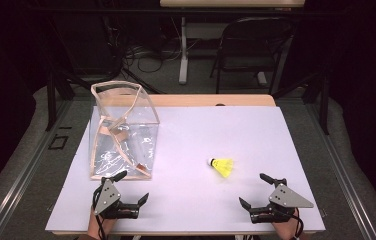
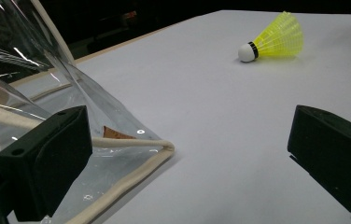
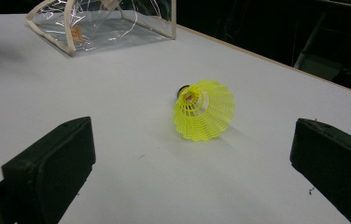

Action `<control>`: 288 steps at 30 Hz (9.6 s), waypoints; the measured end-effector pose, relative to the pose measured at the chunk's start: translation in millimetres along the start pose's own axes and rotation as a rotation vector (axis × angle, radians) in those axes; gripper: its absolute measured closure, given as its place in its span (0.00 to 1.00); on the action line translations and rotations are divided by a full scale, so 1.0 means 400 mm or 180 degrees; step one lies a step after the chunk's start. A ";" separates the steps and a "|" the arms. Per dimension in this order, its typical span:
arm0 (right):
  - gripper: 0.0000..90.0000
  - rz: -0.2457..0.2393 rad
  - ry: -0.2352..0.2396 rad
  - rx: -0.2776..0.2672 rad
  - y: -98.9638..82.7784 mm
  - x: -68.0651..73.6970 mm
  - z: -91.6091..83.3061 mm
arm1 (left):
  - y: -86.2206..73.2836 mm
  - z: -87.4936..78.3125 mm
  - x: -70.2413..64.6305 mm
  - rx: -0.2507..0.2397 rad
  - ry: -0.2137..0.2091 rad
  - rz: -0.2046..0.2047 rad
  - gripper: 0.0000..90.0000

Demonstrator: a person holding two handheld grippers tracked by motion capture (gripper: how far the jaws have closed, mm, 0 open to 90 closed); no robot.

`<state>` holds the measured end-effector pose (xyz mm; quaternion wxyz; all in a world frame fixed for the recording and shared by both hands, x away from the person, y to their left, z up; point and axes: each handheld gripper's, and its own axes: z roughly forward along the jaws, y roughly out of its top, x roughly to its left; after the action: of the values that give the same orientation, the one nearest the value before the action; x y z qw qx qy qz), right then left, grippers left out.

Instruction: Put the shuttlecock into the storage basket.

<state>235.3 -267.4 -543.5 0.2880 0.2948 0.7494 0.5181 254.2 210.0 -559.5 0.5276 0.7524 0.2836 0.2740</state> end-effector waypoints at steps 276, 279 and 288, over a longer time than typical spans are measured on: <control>1.00 0.0116 0.0450 0.1064 0.189 -0.155 0.259 | 0.001 0.008 0.000 0.0055 -0.0052 0.0033 0.00; 1.00 0.0106 0.0446 0.1046 0.197 -0.156 0.259 | 0.001 0.008 0.000 0.0055 -0.0051 0.0033 0.00; 1.00 0.0084 0.0433 0.1020 0.218 -0.160 0.255 | 0.001 0.008 0.000 0.0054 -0.0048 0.0031 0.00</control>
<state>365.3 -227.7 -483.1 0.1791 0.3110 0.8363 0.4146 256.6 207.9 -560.0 0.5220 0.7602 0.2783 0.2685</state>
